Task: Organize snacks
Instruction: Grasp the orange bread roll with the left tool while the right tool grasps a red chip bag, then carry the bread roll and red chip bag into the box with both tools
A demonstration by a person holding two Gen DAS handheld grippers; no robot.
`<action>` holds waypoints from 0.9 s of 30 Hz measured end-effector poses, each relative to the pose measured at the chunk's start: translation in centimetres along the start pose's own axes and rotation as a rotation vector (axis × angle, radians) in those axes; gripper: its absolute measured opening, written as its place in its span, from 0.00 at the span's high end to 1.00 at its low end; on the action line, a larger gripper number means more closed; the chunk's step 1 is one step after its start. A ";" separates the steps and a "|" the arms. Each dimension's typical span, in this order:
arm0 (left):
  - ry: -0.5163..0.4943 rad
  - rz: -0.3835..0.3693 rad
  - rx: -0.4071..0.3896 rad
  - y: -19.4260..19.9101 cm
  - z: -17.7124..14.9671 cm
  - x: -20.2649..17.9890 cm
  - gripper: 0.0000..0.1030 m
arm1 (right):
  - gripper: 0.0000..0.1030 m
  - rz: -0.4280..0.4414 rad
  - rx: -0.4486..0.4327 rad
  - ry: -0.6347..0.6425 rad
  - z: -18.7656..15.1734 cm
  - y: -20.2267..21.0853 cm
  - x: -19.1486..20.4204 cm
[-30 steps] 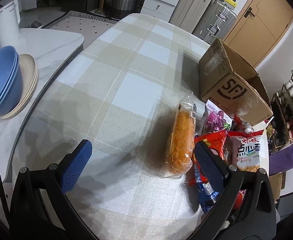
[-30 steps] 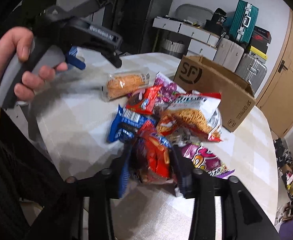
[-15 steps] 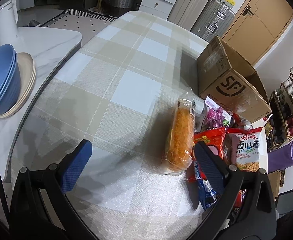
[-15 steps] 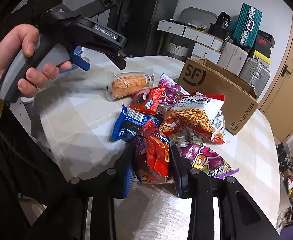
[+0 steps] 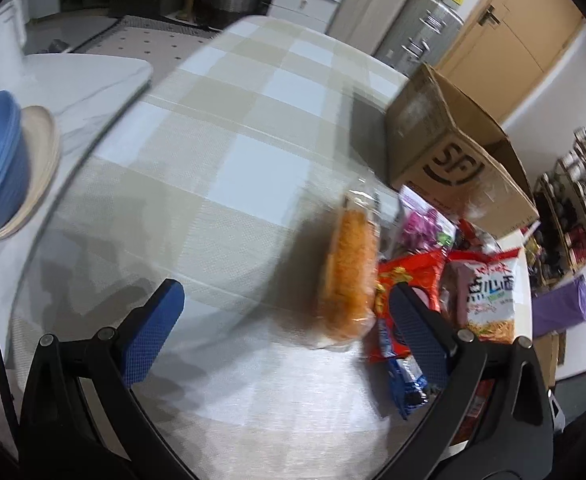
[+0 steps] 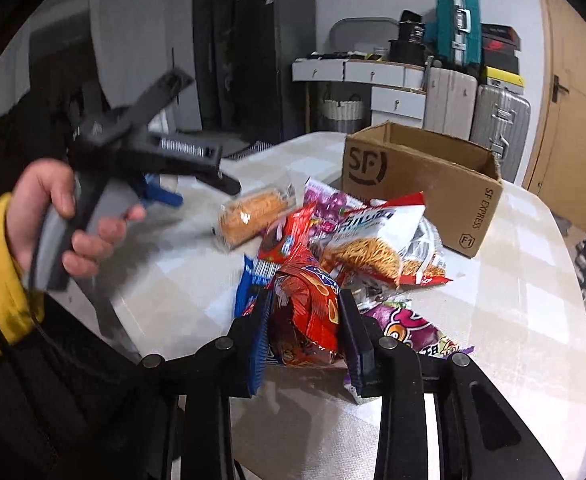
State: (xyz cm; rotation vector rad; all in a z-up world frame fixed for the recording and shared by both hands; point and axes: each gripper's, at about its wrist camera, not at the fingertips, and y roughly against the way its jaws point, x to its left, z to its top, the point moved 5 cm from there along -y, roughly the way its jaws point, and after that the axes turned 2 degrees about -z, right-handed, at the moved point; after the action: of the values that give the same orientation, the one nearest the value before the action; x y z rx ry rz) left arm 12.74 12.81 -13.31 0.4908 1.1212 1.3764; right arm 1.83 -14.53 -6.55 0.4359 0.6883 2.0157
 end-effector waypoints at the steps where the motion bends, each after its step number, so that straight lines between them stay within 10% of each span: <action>1: -0.010 0.006 0.000 -0.2 0.0 -0.3 0.01 | 0.69 0.010 -0.002 -0.018 0.1 0.2 -0.2; 19: -0.081 0.079 0.094 -6.3 1.7 -1.8 0.14 | 0.69 0.066 -0.048 -0.093 1.0 2.5 -0.5; 24: -0.099 0.079 0.085 -6.1 1.9 -1.9 0.70 | 0.69 0.063 -0.052 -0.103 1.0 2.5 -0.6; 27: -0.068 0.029 0.087 -5.7 2.0 -1.2 0.73 | 0.69 0.060 -0.049 -0.123 1.0 2.3 -1.0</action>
State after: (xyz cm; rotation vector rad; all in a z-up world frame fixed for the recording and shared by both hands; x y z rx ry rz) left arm 17.60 11.19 -16.80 0.6147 1.1261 1.3303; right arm 1.38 -16.06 -4.36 0.5524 0.5551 2.0386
